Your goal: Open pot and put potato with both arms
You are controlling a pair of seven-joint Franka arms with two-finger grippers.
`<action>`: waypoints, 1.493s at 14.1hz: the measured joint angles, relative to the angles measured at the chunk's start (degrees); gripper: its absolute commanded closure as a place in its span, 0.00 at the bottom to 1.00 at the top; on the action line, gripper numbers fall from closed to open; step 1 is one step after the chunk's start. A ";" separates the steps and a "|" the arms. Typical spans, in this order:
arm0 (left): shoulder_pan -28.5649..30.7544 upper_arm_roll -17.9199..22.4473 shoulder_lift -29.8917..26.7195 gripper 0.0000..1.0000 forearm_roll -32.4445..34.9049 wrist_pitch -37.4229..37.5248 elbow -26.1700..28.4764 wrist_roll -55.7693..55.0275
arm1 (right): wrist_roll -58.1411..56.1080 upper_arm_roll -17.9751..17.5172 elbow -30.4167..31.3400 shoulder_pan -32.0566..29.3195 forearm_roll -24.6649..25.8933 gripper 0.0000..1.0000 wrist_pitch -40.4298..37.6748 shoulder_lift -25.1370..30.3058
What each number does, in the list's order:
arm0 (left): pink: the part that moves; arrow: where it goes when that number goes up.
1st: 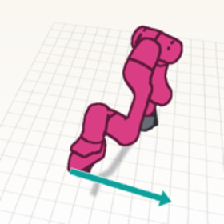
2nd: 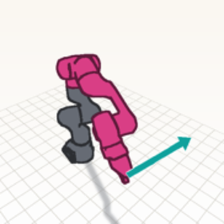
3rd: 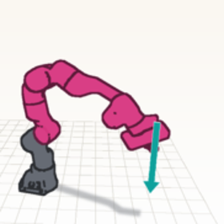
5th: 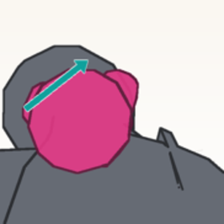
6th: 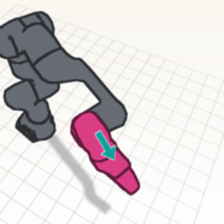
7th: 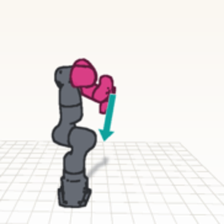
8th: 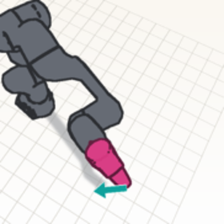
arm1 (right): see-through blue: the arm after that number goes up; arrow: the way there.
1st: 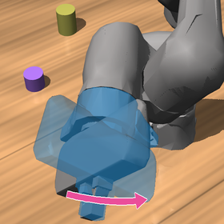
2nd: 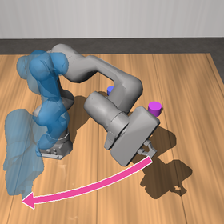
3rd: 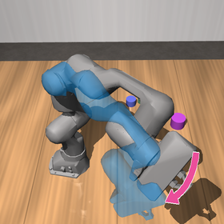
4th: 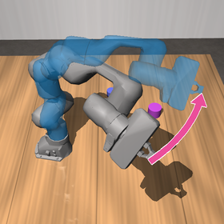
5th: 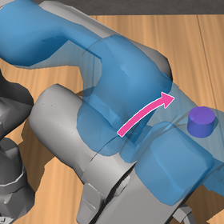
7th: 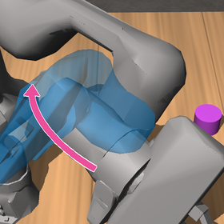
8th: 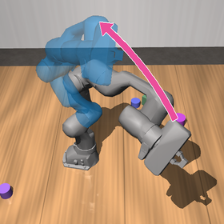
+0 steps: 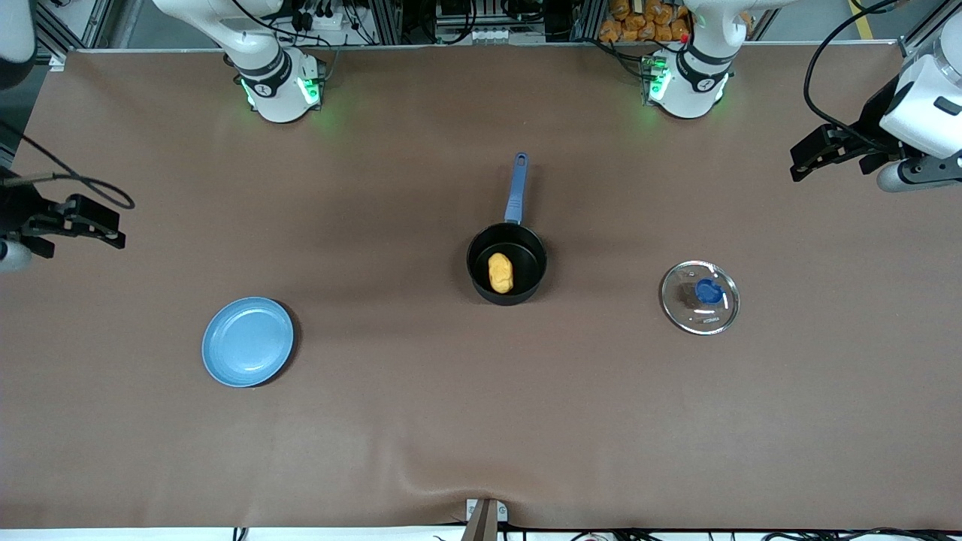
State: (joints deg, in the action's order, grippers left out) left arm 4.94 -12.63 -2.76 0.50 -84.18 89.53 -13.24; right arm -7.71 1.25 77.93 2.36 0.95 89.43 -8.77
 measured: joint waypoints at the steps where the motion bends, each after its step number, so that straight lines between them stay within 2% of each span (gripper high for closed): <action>1: 0.00 0.00 -0.04 0.00 0.00 0.00 0.00 0.00 | 0.00 -0.02 1.87 0.64 0.68 0.00 1.65 1.80; 7: -0.20 -0.01 -0.46 0.00 0.00 0.66 0.00 0.00 | 0.02 0.44 8.76 0.99 1.31 0.00 4.78 8.94; 21: -0.30 0.00 -0.49 0.00 0.00 1.17 -0.85 0.01 | 0.12 1.03 10.26 -1.89 -1.80 0.00 2.49 9.23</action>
State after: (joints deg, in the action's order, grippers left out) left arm 4.64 -12.63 -3.25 0.50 -83.01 88.68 -13.23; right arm -7.59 2.28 88.19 0.47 -0.85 91.91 0.46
